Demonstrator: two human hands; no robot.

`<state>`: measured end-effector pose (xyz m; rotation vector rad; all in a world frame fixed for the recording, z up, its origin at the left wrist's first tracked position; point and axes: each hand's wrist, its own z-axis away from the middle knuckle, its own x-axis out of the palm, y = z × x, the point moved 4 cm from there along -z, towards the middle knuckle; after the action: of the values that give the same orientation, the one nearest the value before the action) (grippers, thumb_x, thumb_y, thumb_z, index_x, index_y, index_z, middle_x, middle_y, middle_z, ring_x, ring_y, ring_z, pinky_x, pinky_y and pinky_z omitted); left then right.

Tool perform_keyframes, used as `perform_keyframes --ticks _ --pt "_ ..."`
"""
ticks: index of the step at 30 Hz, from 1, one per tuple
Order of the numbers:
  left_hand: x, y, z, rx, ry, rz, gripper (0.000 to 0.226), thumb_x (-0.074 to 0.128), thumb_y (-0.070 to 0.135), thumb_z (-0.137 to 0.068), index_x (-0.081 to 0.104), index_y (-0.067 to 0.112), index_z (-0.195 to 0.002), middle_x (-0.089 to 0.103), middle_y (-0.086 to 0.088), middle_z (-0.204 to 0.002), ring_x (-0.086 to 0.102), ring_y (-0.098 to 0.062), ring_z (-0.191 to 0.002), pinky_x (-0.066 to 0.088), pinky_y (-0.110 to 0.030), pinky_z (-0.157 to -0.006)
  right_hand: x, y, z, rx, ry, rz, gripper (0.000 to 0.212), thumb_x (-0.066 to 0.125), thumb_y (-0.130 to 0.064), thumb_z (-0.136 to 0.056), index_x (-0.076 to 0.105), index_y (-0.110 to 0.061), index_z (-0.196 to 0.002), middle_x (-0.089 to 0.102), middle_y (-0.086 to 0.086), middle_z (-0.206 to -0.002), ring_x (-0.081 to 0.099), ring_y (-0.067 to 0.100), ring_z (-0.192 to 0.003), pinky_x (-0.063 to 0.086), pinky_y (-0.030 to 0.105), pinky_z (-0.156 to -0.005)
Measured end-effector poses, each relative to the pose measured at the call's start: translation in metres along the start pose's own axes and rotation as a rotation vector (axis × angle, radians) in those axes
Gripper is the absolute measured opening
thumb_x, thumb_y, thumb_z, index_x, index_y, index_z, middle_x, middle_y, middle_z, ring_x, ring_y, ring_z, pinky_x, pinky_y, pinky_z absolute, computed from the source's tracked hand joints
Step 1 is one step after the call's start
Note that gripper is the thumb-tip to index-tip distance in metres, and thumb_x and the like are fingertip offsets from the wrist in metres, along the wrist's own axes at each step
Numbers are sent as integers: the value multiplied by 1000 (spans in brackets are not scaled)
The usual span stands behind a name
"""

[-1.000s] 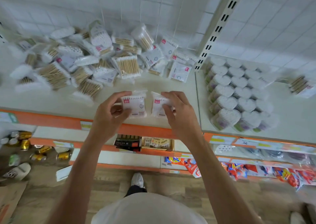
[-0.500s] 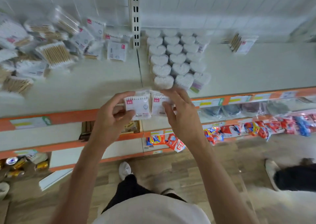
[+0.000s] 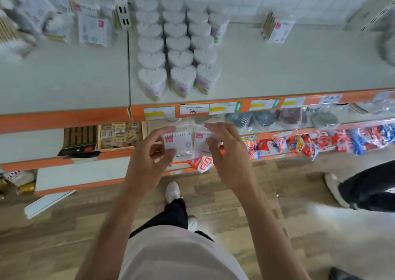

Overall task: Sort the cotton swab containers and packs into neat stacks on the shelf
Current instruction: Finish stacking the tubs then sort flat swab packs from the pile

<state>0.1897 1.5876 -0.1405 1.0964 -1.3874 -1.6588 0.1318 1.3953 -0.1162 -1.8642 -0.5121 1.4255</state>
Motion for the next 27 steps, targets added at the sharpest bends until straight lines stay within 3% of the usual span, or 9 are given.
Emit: perform_keyframes --ticks 6,10,13,20,27 --pt "37 4 -38 11 -136 -29 48 68 -2 -90 62 29 -125 66 27 -109 70 -6 -102 58 -27 -87 -35 31 -10 58 0 40 35 58 -8 -98 63 -24 -128 56 -11 -120 61 5 -91 53 28 -80" --pt "73 16 -69 72 -190 -19 48 67 -3 -90 62 24 -130 68 9 -120 68 -6 -108 58 -33 -90 -66 54 -24 105 90 46 32 57 -9 -99 64 -24 -127 55 -12 -120 62 5 -95 55 35 -83" --pt "94 30 -85 160 -215 -67 45 69 7 -91 61 26 -131 67 8 -124 65 -8 -113 56 -37 -93 -88 64 -33 101 134 57 30 55 -12 -101 63 -23 -129 55 -11 -121 63 11 -99 56 38 -83" --pt "129 57 -112 104 -186 -3 48 72 2 -88 63 30 -126 72 9 -113 71 -11 -104 59 -37 -89 -136 82 -80 27 132 36 30 57 -12 -101 64 -22 -129 55 -8 -123 64 10 -96 57 28 -82" --pt "188 80 -153 152 -75 -76 45 73 4 -88 62 23 -128 70 6 -112 72 -11 -98 58 -24 -84 -184 126 -141 -52 65 20 32 59 -12 -100 64 -26 -128 54 -14 -122 62 5 -100 57 24 -85"
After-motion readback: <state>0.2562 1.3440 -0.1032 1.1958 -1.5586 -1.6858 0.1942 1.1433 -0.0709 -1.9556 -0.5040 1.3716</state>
